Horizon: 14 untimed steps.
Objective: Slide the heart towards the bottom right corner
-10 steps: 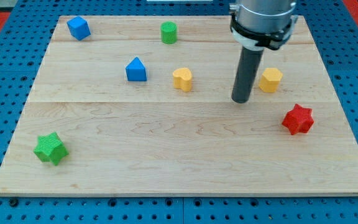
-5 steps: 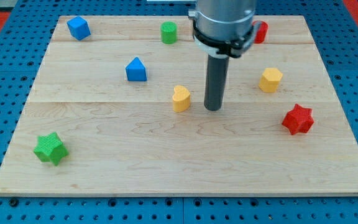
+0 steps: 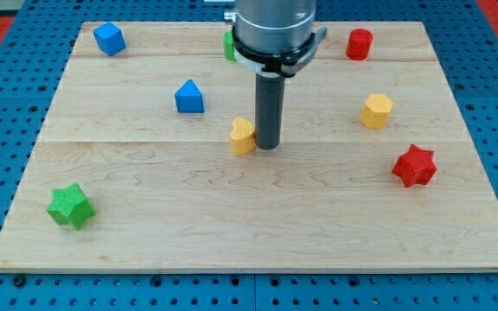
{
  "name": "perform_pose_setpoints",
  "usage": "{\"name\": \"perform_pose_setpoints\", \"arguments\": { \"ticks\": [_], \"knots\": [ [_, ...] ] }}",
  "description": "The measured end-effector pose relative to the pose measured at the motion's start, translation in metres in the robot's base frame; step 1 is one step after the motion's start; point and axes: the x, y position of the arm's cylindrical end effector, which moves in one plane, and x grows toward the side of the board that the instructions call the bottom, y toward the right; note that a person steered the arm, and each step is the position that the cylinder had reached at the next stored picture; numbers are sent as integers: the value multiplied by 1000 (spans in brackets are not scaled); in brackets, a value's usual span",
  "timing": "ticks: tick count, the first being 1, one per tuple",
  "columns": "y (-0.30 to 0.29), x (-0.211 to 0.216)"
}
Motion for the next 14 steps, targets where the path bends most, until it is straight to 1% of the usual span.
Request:
{"name": "perform_pose_setpoints", "arguments": {
  "ticks": [1,2,3,4,5,7,8,11,12,13,14],
  "knots": [
    [0,-31],
    [-27,-34],
    [-71,-44],
    [-50,6],
    [3,41],
    [3,0],
    [11,-3],
    [96,10],
    [32,8],
    [23,26],
    [75,91]
  ]
}}
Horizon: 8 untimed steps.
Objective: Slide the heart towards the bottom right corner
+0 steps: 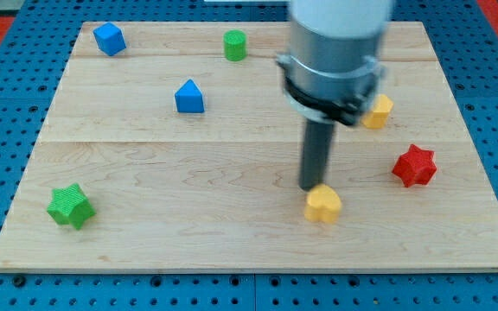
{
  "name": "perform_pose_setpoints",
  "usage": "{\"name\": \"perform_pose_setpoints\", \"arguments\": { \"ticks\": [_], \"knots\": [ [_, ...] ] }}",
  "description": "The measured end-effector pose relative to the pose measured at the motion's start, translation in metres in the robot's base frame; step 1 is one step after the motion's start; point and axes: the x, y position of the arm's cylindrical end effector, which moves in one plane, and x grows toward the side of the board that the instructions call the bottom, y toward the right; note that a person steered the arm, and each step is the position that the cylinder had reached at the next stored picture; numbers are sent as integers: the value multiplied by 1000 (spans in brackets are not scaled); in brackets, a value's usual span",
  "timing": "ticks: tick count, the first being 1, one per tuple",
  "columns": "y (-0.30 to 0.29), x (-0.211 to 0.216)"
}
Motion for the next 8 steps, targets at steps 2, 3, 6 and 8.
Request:
{"name": "perform_pose_setpoints", "arguments": {
  "ticks": [2,3,6,8],
  "knots": [
    [51,14],
    [-6,-5],
    [61,44],
    [101,-8]
  ]
}}
